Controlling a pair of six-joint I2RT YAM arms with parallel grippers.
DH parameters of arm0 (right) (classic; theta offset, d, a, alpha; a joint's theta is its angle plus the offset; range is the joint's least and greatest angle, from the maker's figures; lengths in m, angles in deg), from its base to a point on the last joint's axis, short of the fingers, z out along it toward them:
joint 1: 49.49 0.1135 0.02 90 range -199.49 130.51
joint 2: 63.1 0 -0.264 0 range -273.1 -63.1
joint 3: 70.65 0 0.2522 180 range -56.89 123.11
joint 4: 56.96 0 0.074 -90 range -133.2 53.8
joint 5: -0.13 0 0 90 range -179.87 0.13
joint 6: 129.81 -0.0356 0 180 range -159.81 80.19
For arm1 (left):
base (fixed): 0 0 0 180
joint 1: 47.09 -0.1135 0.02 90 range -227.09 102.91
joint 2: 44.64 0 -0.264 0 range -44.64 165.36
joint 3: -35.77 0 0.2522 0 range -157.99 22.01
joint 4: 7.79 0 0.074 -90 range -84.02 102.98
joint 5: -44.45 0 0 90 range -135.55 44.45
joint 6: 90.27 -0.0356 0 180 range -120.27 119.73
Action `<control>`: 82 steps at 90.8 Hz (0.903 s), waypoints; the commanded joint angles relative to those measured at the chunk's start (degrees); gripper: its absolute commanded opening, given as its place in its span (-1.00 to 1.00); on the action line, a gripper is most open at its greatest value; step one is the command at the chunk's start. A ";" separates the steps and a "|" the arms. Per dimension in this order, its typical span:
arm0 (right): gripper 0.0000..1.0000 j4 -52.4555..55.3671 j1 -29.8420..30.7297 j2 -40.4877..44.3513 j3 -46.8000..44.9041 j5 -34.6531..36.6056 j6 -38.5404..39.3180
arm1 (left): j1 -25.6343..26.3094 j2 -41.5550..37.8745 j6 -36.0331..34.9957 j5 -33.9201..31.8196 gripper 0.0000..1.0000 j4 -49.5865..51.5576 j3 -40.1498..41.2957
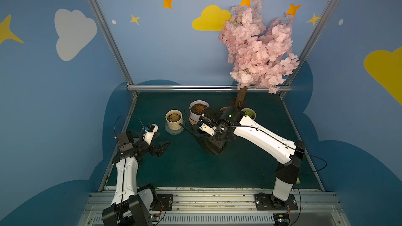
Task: Water the succulent around the soil edge
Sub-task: Water the soil of the potted plant with water.
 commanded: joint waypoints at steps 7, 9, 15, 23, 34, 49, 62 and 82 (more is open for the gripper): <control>-1.00 -3.20 0.42 2.37 -2.63 0.86 -0.95 | 0.11 -0.72 -0.39 0.76 1.00 0.38 0.67; -1.00 -3.55 0.37 2.57 -3.09 0.76 -0.99 | 0.11 -0.75 -0.35 0.73 1.00 0.38 0.67; -1.00 -4.48 0.42 3.08 -4.36 0.64 -1.11 | 0.12 -0.77 -0.31 0.72 1.00 0.35 0.67; -1.00 -6.52 0.37 4.25 -6.49 0.61 -1.41 | 0.09 -0.80 -0.35 0.72 1.00 0.32 0.67; -1.00 -12.58 0.41 8.13 -12.00 -0.02 -1.70 | 0.11 -0.76 -0.38 0.71 1.00 0.33 0.67; -1.00 -22.81 0.33 15.12 -21.27 0.06 -1.63 | 0.12 -0.77 -0.36 0.71 1.00 0.28 0.67; -1.00 -31.50 0.14 20.42 -28.72 -1.06 -1.56 | 0.23 -0.78 -0.16 0.44 1.00 0.15 0.76; -1.00 -41.76 -0.12 28.05 -37.51 -1.54 -0.83 | 3.23 -1.51 2.42 0.31 1.00 0.24 -0.08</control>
